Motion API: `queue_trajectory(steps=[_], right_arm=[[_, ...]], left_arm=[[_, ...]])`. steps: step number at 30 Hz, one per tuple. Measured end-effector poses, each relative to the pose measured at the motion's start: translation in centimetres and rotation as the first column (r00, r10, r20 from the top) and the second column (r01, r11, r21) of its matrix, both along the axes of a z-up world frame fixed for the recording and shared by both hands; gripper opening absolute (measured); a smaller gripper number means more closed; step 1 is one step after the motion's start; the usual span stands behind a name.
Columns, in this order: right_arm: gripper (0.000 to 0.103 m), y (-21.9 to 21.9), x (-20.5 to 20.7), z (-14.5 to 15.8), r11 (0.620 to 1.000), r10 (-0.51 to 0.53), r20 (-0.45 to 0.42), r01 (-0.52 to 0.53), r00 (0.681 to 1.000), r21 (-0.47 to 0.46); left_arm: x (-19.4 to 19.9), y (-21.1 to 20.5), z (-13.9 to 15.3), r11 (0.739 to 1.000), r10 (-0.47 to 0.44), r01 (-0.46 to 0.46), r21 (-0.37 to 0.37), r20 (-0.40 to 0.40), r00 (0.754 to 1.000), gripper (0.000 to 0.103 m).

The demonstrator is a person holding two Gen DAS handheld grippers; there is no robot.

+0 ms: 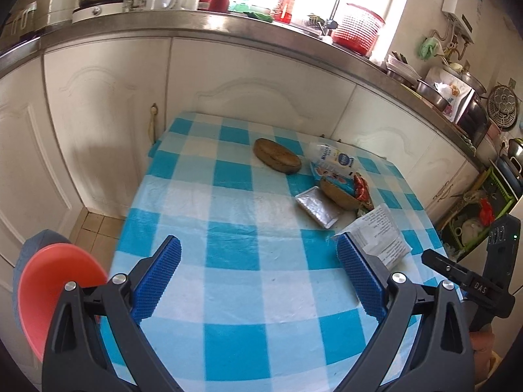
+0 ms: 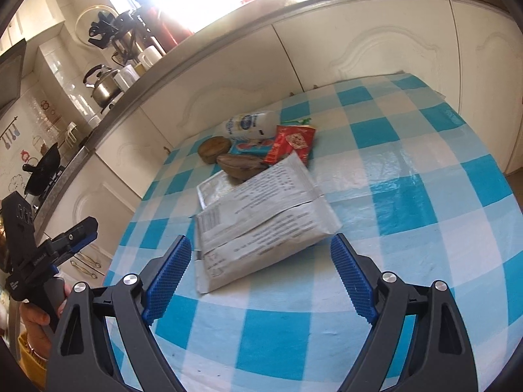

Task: Collect trash
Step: 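Move both tools back over the table toward the remaining trash, then grasp the brown potato with the left tool while the right tool grasps the white bottle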

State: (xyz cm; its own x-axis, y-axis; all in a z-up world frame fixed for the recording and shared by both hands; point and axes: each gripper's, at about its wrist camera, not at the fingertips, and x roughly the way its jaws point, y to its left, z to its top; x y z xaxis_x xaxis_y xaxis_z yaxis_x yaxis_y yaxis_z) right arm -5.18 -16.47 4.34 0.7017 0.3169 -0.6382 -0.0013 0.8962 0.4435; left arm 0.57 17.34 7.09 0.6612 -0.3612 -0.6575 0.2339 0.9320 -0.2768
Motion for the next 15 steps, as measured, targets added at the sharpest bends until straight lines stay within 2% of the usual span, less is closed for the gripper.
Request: queue_trajectory(steps=[11, 13, 15], right_arm=[[0.087, -2.7, 1.0, -1.3, 0.999, -0.027, -0.028, 0.028, 0.999, 0.024], [0.087, -3.1, 1.3, -1.1, 0.999, -0.031, -0.022, 0.032, 0.999, 0.026], [0.087, -3.4, 1.6, -1.1, 0.999, -0.030, -0.022, 0.030, 0.999, 0.020]], left_arm=[[2.4, -7.6, -0.6, 0.986, -0.168, 0.168, -0.022, -0.013, 0.986, 0.097], [2.4, -8.8, -1.2, 0.977, -0.207, 0.205, -0.050, -0.032, 0.978, 0.096], [2.3, -9.9, -1.7, 0.967, -0.251, 0.249, -0.044, -0.033, 0.967, 0.097]])
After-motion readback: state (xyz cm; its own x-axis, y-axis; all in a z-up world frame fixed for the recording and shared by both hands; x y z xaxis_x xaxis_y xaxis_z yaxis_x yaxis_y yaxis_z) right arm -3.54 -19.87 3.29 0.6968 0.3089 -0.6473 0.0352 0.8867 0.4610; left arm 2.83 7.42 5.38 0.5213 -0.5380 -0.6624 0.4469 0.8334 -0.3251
